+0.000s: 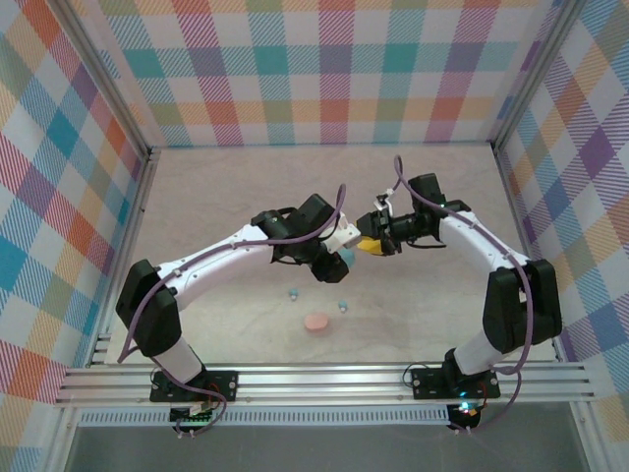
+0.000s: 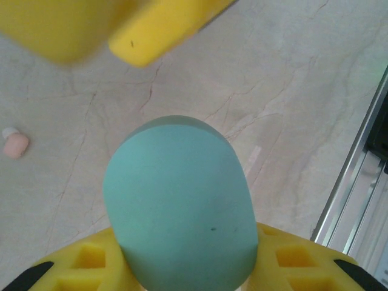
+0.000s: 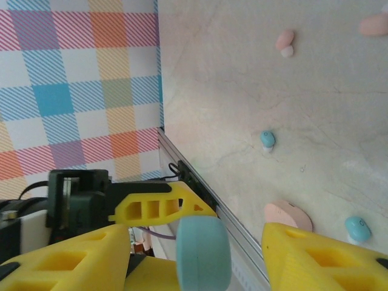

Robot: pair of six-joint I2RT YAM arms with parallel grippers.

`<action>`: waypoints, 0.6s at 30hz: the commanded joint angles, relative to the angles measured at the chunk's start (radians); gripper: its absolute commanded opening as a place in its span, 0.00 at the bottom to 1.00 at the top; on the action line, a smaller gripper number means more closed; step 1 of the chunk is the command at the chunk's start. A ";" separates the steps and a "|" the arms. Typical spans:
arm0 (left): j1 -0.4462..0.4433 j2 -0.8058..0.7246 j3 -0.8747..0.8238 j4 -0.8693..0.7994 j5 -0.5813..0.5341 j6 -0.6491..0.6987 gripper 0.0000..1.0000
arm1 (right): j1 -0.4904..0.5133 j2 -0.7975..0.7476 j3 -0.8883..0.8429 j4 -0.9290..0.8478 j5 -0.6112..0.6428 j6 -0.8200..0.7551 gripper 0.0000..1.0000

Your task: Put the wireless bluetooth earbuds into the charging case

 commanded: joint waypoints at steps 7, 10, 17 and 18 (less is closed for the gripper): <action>-0.004 -0.056 0.010 0.018 0.021 0.029 0.21 | 0.040 -0.004 -0.040 -0.028 -0.052 -0.025 0.52; -0.005 -0.057 0.014 0.026 0.022 0.027 0.22 | 0.041 -0.005 -0.040 -0.032 -0.037 -0.032 0.44; -0.004 -0.049 0.017 0.041 -0.011 0.026 0.24 | 0.043 0.002 -0.055 0.028 -0.125 0.013 0.21; -0.005 -0.049 0.016 0.044 -0.015 0.026 0.25 | 0.045 0.002 -0.055 0.036 -0.140 0.020 0.24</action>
